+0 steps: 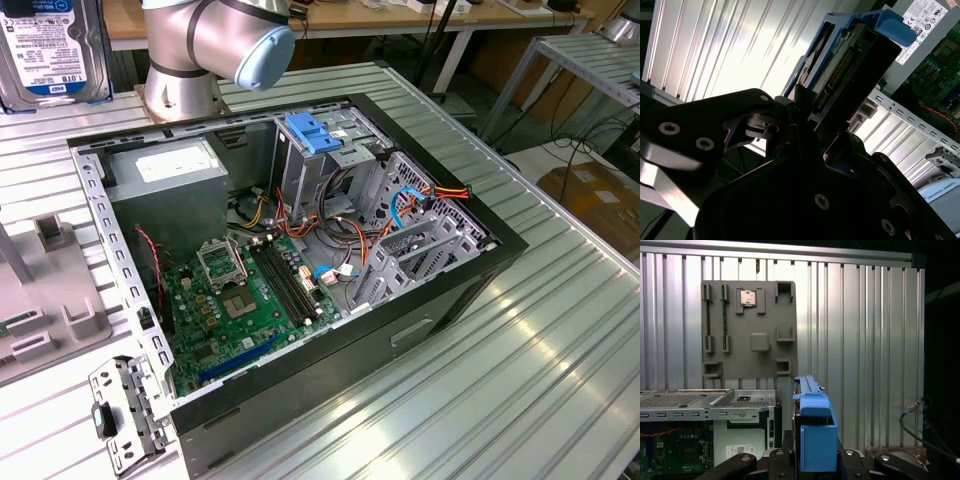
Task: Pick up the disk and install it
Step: 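Pick up the disk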
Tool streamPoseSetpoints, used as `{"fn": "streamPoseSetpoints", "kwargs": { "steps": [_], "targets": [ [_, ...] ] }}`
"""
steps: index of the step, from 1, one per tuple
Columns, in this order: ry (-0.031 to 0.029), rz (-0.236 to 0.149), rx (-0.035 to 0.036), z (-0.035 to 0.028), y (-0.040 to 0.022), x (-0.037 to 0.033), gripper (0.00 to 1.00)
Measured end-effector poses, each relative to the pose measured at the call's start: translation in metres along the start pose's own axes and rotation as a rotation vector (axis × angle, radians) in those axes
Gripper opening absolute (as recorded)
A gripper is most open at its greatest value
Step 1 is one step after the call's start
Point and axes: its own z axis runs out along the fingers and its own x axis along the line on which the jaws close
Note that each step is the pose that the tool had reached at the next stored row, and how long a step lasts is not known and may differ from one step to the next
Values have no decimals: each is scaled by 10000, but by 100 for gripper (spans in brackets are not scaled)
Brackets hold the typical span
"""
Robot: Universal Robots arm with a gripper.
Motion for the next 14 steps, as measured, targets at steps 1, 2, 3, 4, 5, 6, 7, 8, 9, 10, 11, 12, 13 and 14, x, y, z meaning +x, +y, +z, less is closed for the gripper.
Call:
{"fn": "streamPoseSetpoints", "kwargs": {
  "steps": [1,2,3,4,5,6,7,8,9,10,11,12,13,14],
  "targets": [
    [0,1,0,0,-2,12,36],
    [0,1,0,-1,-3,18,36],
    [0,1,0,-1,-5,31,36],
    [0,1,0,-2,-7,38,36],
    [0,1,0,-3,-8,49,36],
    [0,1,0,-3,-8,53,36],
    [0,1,0,-4,-8,60,36],
    [0,1,1,-4,-8,66,36],
    [0,2,0,-5,-8,73,36],
    [0,1,0,-5,-9,84,36],
    [0,1,0,-6,-9,89,36],
    [-1,1,0,-6,-9,95,36],
    [0,1,0,-6,-9,103,36],
    [0,1,0,-7,-10,108,36]
  ]
}}
